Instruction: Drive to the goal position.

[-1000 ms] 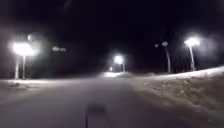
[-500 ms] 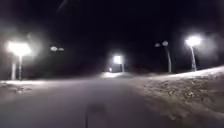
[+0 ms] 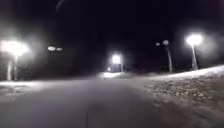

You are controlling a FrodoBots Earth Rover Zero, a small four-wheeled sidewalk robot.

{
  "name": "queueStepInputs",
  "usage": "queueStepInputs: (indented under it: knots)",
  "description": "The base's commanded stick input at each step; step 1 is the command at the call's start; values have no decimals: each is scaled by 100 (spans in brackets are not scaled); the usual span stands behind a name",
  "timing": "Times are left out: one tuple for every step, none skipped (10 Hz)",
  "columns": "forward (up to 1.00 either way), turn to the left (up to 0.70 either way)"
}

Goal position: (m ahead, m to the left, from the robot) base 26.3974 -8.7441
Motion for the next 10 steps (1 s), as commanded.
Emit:
queueStepInputs:
  knots:
    - [100, 0]
    - [100, 0]
    - [100, 0]
    - [100, 0]
    - [100, 0]
    - [100, 0]
    - [100, 0]
    - [100, 0]
    - [100, 0]
    - [100, 0]
